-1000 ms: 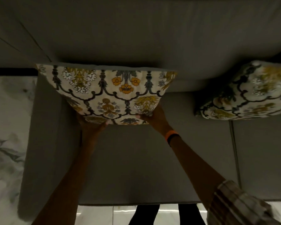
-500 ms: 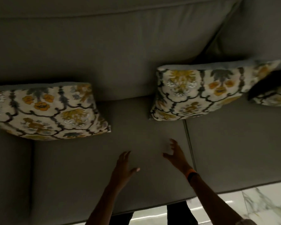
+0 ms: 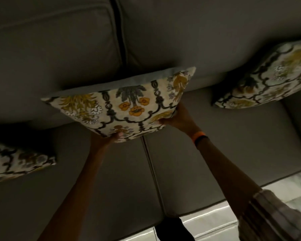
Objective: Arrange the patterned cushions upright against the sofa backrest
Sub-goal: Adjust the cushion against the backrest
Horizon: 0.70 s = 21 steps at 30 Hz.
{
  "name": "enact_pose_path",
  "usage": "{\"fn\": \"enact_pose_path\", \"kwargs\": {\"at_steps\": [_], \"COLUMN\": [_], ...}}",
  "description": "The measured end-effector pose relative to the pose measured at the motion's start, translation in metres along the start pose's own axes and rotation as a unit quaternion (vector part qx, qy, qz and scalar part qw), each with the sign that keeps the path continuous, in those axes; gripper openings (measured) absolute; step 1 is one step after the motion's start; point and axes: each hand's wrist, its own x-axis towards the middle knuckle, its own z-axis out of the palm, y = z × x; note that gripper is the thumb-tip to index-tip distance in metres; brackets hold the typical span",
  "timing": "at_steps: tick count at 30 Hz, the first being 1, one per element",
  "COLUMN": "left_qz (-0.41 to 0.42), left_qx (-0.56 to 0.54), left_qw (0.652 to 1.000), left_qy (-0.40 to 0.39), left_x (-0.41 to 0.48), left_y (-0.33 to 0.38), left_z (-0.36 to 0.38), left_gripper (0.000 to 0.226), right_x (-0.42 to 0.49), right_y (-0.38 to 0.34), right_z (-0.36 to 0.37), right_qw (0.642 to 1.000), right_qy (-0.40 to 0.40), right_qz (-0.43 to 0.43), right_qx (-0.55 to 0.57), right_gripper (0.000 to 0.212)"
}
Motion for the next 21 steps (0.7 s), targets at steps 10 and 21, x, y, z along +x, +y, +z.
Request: {"fn": "enact_pose_path", "kwargs": {"at_steps": [10,21], "left_qz": [0.06,-0.116], "left_qx": [0.066,0.091], "left_qw": [0.996,0.981], "left_qy": [-0.015,0.125], "left_x": [0.017,-0.066], "left_y": [-0.019,-0.117], "left_z": [0.002,-0.183], "left_gripper": [0.095,0.11], "right_x": [-0.012,-0.136], "right_y": [0.005,0.013], "right_z": [0.01,0.24], "right_qw": [0.996,0.981], "right_qy": [0.068,-0.037], "right_qz": [0.026,0.19], "right_qx": [0.057,-0.02], "right_gripper": [0.106,0.058]}}
